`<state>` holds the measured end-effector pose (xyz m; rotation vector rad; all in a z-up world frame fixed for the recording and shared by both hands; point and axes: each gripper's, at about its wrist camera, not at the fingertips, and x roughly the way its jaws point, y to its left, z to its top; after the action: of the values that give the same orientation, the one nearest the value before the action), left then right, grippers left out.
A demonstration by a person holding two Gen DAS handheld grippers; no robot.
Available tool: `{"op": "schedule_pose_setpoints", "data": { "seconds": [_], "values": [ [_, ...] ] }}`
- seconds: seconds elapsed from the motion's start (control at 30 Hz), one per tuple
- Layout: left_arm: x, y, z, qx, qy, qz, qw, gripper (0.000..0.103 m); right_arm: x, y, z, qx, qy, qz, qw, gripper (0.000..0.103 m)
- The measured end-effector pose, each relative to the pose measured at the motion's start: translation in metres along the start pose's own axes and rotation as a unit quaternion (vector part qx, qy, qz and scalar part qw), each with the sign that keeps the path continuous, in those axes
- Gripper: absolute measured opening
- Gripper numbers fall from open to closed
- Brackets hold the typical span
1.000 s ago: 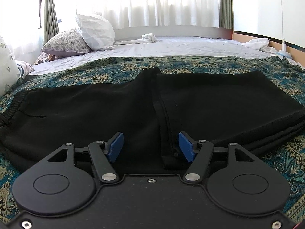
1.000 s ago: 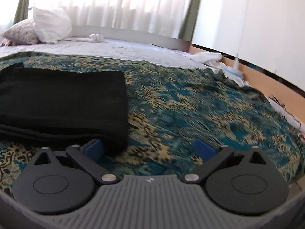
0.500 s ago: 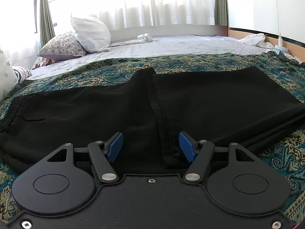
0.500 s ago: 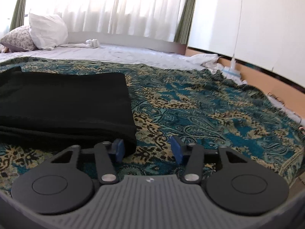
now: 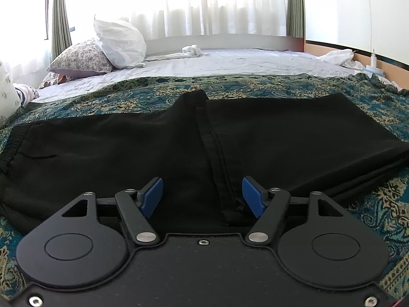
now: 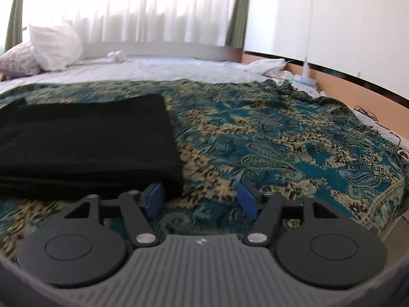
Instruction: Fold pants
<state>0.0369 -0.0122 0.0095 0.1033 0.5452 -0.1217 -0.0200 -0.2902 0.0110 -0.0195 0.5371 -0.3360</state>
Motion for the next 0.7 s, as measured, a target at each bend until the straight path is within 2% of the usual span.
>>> {"op": "schedule_pose_setpoints", "data": {
  "seconds": [0.2, 0.23, 0.3, 0.4, 0.57, 0.67, 0.7],
  "values": [
    [-0.007, 0.008, 0.004, -0.021, 0.005, 0.001, 0.9998, 0.074, -0.028, 0.014, 0.014, -0.018, 0.008, 0.047, 0.999, 0.093],
    [-0.011, 0.013, 0.005, -0.033, 0.006, -0.004, 0.9994, 0.074, -0.032, 0.019, 0.018, -0.021, 0.005, 0.061, 0.998, 0.097],
    [-0.017, 0.025, 0.007, -0.065, 0.009, -0.015, 0.9978, 0.081, -0.039, 0.031, 0.027, -0.025, -0.003, 0.087, 0.996, 0.103],
    [-0.029, 0.046, 0.005, -0.102, 0.003, -0.016, 0.9947, 0.086, -0.039, 0.056, 0.041, -0.025, 0.0, 0.127, 0.992, 0.103],
    [-0.05, 0.087, 0.006, -0.111, -0.019, 0.045, 0.9926, 0.089, -0.024, 0.109, 0.06, -0.039, 0.008, 0.163, 0.986, 0.103],
    [-0.054, 0.12, 0.006, -0.141, -0.025, 0.085, 0.9861, 0.1, -0.011, 0.141, 0.066, -0.038, 0.021, 0.18, 0.983, 0.103],
    [-0.055, 0.133, 0.004, -0.154, -0.026, 0.101, 0.9825, 0.1, -0.005, 0.15, 0.066, -0.038, 0.028, 0.185, 0.982, 0.103]
  ]
}}
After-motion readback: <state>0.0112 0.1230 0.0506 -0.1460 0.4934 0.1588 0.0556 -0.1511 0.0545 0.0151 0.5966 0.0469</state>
